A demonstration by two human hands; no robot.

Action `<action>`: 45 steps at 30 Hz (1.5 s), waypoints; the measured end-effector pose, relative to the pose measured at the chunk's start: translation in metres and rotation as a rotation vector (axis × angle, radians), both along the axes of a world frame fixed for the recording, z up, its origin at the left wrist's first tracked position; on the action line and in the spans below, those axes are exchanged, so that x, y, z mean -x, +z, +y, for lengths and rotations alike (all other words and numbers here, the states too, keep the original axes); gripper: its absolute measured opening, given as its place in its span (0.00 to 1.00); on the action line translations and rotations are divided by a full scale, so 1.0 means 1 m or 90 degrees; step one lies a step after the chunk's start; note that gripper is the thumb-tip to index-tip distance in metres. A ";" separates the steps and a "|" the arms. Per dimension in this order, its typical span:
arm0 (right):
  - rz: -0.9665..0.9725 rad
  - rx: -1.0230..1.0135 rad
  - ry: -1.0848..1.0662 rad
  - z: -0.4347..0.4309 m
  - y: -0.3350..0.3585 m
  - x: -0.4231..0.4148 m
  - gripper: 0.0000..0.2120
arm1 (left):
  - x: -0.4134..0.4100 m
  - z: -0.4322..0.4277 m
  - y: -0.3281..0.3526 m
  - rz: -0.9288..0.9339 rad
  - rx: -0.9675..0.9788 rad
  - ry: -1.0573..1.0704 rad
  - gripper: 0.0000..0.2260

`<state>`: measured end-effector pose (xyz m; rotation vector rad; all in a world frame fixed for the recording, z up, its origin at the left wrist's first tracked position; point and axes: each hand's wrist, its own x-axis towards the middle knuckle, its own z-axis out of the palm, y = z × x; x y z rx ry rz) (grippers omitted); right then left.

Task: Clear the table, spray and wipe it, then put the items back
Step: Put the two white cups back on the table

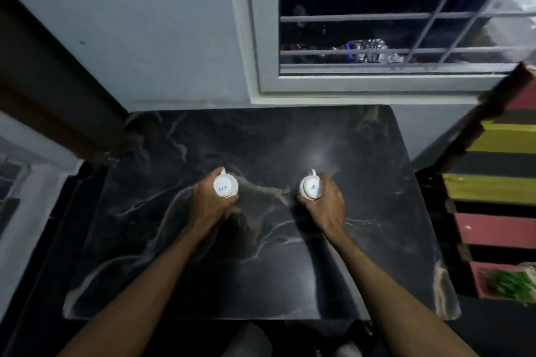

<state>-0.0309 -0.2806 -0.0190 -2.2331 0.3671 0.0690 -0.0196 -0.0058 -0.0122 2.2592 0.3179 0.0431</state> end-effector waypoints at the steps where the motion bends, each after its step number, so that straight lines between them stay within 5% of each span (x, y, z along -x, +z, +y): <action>1: 0.009 0.013 0.004 0.014 -0.003 -0.003 0.24 | -0.003 0.016 -0.003 0.005 0.000 0.006 0.32; 9: 0.038 0.102 -0.027 0.059 -0.027 -0.021 0.21 | -0.025 0.090 -0.030 0.045 0.043 -0.014 0.34; 28: 0.031 0.081 -0.121 0.046 -0.036 -0.038 0.23 | -0.020 0.091 -0.055 0.018 0.074 -0.032 0.48; 36: 0.091 0.001 -0.060 0.027 -0.019 -0.020 0.55 | -0.013 0.074 -0.036 0.040 0.071 -0.051 0.55; 41: 0.021 0.032 -0.066 0.000 0.004 0.010 0.46 | -0.006 0.024 -0.006 -0.085 -0.125 -0.066 0.46; 45: -0.060 0.073 -0.083 -0.043 0.023 0.033 0.33 | -0.006 -0.053 0.019 -0.160 -0.145 -0.132 0.39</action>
